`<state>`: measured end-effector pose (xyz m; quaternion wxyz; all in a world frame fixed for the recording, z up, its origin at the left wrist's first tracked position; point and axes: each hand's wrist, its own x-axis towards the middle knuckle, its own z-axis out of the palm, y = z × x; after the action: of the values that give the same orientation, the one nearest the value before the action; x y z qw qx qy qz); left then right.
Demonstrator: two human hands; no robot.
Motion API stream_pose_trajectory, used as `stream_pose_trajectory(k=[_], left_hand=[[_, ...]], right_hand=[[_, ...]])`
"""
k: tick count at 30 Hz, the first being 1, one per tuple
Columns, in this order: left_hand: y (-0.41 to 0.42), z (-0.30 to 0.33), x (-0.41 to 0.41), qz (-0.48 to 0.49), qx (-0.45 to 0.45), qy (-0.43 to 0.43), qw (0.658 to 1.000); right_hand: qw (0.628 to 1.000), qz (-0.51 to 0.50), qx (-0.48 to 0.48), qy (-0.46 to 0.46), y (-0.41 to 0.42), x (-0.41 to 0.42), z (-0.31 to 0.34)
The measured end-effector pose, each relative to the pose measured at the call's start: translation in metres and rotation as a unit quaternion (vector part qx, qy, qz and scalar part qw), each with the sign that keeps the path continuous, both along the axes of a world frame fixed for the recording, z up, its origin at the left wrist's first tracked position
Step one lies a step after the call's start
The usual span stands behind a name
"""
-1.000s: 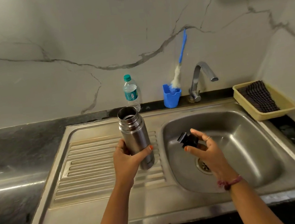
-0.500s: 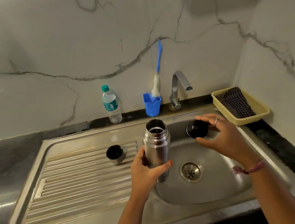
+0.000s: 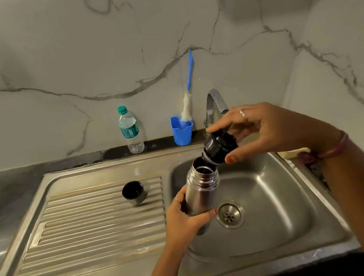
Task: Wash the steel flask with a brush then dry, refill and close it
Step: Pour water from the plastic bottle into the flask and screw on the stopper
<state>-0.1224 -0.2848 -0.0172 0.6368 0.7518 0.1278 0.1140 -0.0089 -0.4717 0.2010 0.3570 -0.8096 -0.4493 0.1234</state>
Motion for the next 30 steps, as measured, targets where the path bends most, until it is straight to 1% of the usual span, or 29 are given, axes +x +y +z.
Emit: stream_pose_trajectory(k=[4, 8, 14, 16, 18, 20, 23, 25, 26, 28, 30], left_hand=[[-0.003, -0.001, 0.002, -0.002, -0.004, 0.002, 1.0], [-0.005, -0.002, 0.005, -0.006, -0.001, 0.007, 1.0], [-0.007, -0.003, 0.01, -0.016, 0.008, 0.008, 1.0], [-0.007, -0.003, 0.012, -0.016, 0.008, 0.006, 1.0], [-0.007, -0.002, 0.013, -0.014, 0.0, 0.006, 1.0], [-0.007, -0.003, 0.014, -0.014, 0.0, 0.006, 1.0], [-0.006, -0.004, 0.014, -0.017, 0.004, 0.004, 1.0], [-0.005, -0.005, 0.014, -0.016, 0.005, 0.005, 1.0], [-0.005, -0.005, 0.014, -0.015, 0.004, 0.005, 1.0], [-0.006, -0.005, 0.014, -0.013, 0.002, 0.005, 1.0], [-0.006, -0.006, 0.014, -0.007, -0.003, 0.009, 1.0]], right_hand=[[0.998, 0.032, -0.05, -0.02, 0.01, 0.01, -0.007], [0.994, 0.055, -0.088, -0.018, 0.018, 0.018, -0.011], [0.975, 0.076, -0.19, -0.088, 0.03, 0.022, -0.014], [0.966, 0.061, -0.218, -0.121, 0.037, 0.021, -0.019], [0.964, 0.041, -0.224, -0.136, 0.042, 0.021, -0.024], [0.965, 0.041, -0.228, -0.123, 0.042, 0.024, -0.026], [0.966, 0.091, -0.236, -0.058, 0.037, 0.027, -0.021], [0.958, 0.135, -0.243, -0.075, 0.038, 0.029, -0.023], [0.956, 0.14, -0.238, -0.093, 0.04, 0.028, -0.027], [0.962, 0.114, -0.218, -0.121, 0.044, 0.026, -0.031], [0.967, 0.059, -0.209, -0.131, 0.048, 0.021, -0.033]])
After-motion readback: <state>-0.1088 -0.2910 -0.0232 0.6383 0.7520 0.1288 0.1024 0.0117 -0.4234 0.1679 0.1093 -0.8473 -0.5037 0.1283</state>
